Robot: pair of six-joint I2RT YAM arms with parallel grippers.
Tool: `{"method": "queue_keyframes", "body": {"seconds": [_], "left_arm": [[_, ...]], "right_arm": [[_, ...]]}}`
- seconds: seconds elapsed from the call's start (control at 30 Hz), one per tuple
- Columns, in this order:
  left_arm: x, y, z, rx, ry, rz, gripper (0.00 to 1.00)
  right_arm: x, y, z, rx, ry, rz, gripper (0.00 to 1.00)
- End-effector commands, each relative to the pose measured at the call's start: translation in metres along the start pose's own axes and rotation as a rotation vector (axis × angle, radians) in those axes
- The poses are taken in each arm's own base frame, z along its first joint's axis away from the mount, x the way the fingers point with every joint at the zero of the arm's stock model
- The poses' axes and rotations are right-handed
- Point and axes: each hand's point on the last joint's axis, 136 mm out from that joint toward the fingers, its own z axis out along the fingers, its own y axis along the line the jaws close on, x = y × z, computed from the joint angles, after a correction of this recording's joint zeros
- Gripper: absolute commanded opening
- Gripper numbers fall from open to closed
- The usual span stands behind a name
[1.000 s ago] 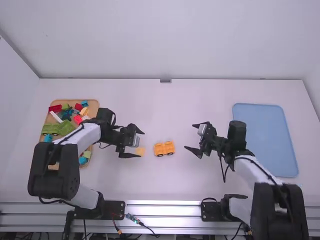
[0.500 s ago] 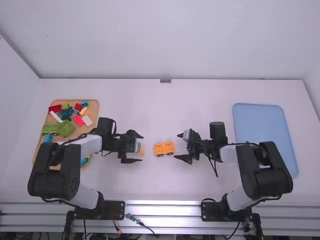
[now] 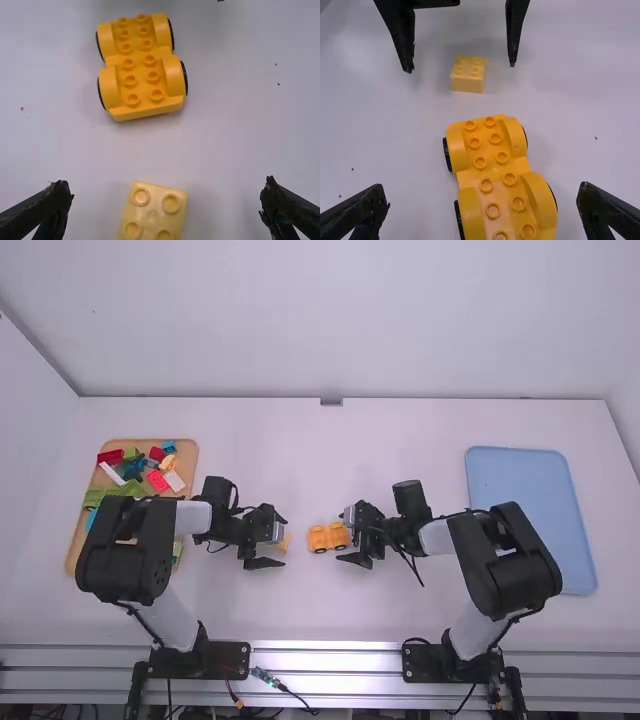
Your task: Assemble lego blocks to make yellow taxi
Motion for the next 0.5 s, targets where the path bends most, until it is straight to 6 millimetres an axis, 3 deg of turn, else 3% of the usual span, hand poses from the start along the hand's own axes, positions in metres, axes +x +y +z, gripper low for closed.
{"method": "queue_keyframes", "body": {"seconds": [0.0,0.2,0.37,0.47], "left_arm": [[0.003,0.008,0.001,0.002,-0.001,0.049,1.00],[0.015,0.008,0.005,0.018,0.036,0.027,0.92],[0.020,0.006,0.006,0.024,0.053,0.019,0.59],[0.020,0.005,0.006,0.026,0.054,0.017,0.56]], "right_arm": [[-0.001,-0.003,0.003,-0.017,-0.018,-0.003,0.99],[0.006,-0.005,0.007,-0.040,-0.004,0.035,0.99],[0.005,-0.004,0.007,-0.059,0.008,0.029,0.99],[0.005,-0.005,0.007,-0.061,0.010,0.031,0.99]]}}
